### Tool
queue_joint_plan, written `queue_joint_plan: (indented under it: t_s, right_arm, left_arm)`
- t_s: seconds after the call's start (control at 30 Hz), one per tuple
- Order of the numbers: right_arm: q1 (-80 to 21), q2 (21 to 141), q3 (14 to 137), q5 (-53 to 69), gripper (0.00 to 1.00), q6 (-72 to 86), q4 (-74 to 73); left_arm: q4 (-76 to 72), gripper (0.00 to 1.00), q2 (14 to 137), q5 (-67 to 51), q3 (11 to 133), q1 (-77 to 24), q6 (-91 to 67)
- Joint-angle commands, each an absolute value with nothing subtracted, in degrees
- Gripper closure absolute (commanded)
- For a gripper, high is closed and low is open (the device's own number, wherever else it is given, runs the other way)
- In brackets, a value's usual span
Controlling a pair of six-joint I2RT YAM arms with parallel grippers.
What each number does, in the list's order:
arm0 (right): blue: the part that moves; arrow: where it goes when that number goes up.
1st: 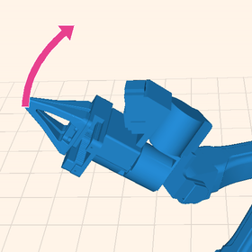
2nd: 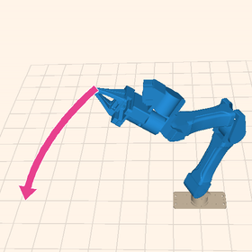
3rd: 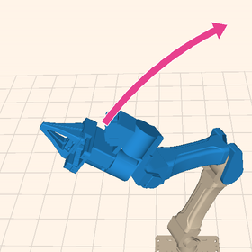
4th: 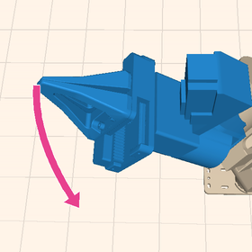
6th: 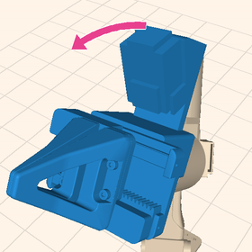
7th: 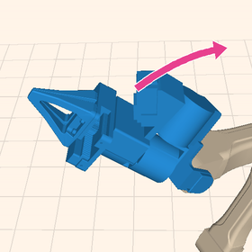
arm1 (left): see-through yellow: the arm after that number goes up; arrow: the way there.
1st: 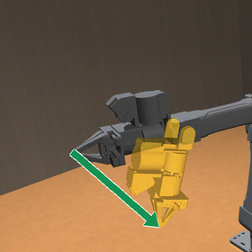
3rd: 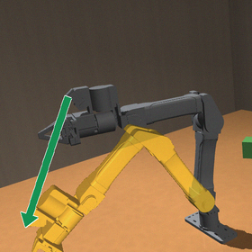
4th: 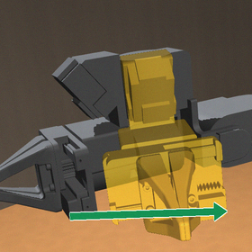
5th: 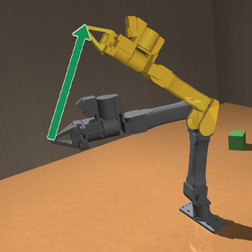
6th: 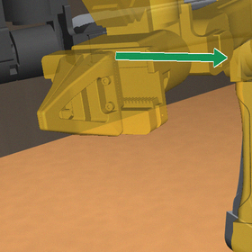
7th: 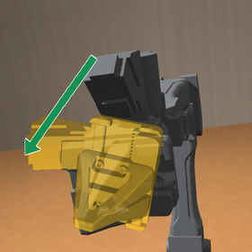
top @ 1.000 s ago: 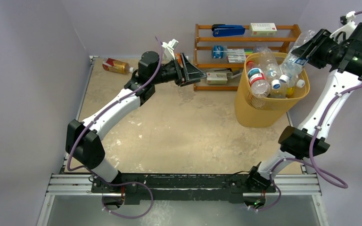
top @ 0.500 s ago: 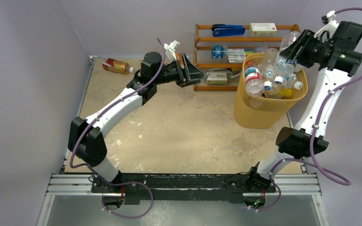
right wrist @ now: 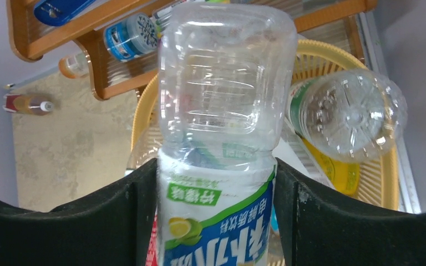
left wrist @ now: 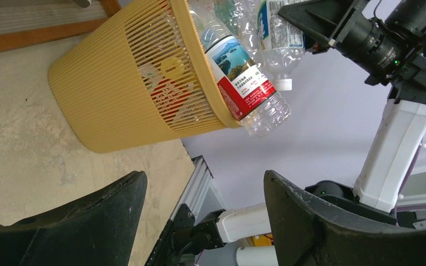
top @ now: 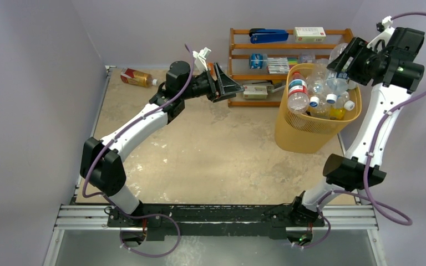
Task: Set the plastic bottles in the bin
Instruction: Place the plastic bottle in the trash bin.
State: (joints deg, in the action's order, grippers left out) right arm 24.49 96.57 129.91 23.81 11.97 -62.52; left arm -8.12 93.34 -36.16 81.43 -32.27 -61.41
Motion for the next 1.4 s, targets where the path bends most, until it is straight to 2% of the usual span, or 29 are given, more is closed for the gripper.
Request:
queue_joint_plan:
  t_s: [0.0, 0.1, 0.27, 0.4, 0.57, 0.67, 1.07, 1.2, 1.27, 1.3, 1.37]
  right_arm:
    - [24.3, 90.2, 129.4, 20.1, 0.25, 12.7, -63.5]
    - [24.3, 89.2, 129.7, 18.4, 0.16, 13.0, -64.1]
    - [24.9, 88.0, 131.2, 14.8, 0.09, 14.4, -63.9]
    - [25.3, 87.6, 130.7, 15.6, 0.09, 15.2, -62.0]
    - [25.3, 85.6, 120.7, 17.6, 0.1, 14.6, -57.7]
    - [25.3, 84.4, 119.0, 17.1, 0.09, 14.2, -56.6]
    - [25.2, 84.0, 135.4, 19.5, 0.08, 16.4, -57.8]
    - [25.2, 79.7, 133.0, 29.5, 0.07, 19.6, -50.7]
    - [25.3, 77.0, 128.0, 38.2, 0.07, 22.7, -43.7]
    - [25.3, 75.7, 124.1, 42.7, 0.01, 24.6, -40.0]
    - [24.6, 72.9, 117.4, 51.3, 0.0, 29.3, -31.9]
  left_arm:
    - [-11.2, 0.23, 93.7, -36.3, 84.0, -32.1, -61.1]
    - [-11.0, 0.23, 93.5, -36.4, 84.0, -32.1, -61.2]
    - [-9.8, 0.22, 92.8, -36.1, 84.0, -32.1, -60.4]
    - [-9.8, 0.22, 92.5, -35.8, 83.6, -32.0, -60.5]
    - [-10.3, 0.22, 92.1, -35.3, 83.1, -32.1, -60.6]
    - [-10.6, 0.22, 92.3, -35.2, 83.0, -32.1, -60.6]
    - [-11.2, 0.21, 93.0, -34.8, 83.4, -31.2, -59.6]
    - [-10.4, 0.2, 93.3, -35.0, 84.6, -29.1, -57.9]
    - [-10.4, 0.2, 93.5, -35.0, 84.8, -26.6, -57.6]
    - [-10.2, 0.2, 93.6, -34.8, 84.8, -25.1, -57.6]
    - [-9.2, 0.2, 94.2, -33.8, 84.9, -22.0, -57.8]
